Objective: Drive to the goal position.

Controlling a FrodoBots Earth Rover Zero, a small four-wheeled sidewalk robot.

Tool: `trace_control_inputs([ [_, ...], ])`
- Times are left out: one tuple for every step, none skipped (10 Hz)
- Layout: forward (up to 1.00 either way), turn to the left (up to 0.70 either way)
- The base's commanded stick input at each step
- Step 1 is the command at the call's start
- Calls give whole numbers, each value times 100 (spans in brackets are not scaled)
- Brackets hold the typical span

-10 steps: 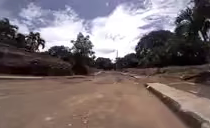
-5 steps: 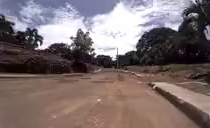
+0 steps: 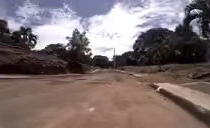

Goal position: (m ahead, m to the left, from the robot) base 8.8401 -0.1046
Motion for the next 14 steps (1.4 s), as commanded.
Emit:
trace_control_inputs([
  [100,0],
  [100,0],
  [100,0],
  [100,0],
  [100,0],
  [100,0],
  [100,0],
  [100,0],
  [100,0],
  [100,0],
  [100,0],
  [100,0],
  [100,0],
  [100,0],
])
